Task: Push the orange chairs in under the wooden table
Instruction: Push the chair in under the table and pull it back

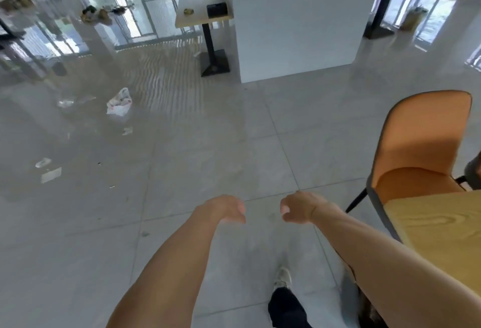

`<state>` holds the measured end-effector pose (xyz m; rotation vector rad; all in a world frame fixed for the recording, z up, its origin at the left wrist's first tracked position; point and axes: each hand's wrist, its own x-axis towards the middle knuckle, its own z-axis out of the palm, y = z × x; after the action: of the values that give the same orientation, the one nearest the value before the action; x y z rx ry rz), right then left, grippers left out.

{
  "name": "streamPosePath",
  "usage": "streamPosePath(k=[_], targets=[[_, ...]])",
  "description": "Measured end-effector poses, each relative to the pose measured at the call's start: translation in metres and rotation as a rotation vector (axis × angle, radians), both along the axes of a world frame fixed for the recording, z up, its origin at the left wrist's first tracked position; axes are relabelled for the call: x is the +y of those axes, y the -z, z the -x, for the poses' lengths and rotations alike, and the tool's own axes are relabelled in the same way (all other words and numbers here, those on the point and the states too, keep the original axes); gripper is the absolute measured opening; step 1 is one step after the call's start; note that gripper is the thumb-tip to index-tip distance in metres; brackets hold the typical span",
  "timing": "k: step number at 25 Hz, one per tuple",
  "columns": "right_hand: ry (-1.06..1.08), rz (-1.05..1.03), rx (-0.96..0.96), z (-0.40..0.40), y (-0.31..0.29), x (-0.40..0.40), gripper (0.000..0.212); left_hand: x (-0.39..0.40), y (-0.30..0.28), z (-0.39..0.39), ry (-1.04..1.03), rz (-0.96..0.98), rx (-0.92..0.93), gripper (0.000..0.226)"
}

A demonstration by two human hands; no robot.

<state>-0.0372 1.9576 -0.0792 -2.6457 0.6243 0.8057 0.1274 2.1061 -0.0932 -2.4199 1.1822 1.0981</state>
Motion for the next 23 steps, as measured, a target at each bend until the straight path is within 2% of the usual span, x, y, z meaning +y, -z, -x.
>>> streamPosePath(k=[6,14,23], targets=[[0.128,-0.039,-0.007,-0.061,-0.013,-0.140,0.033,-0.155,-0.013,-0.069,0.062,0.006,0.043,0.044],[0.316,-0.026,-0.007,-0.116,-0.007,-0.316,0.031,-0.365,-0.011,-0.141,0.297,0.054,0.028,0.039],[0.571,-0.012,-0.035,-0.209,-0.005,-0.533,0.029,-0.625,-0.013,-0.260,0.522,0.050,0.054,0.043]])
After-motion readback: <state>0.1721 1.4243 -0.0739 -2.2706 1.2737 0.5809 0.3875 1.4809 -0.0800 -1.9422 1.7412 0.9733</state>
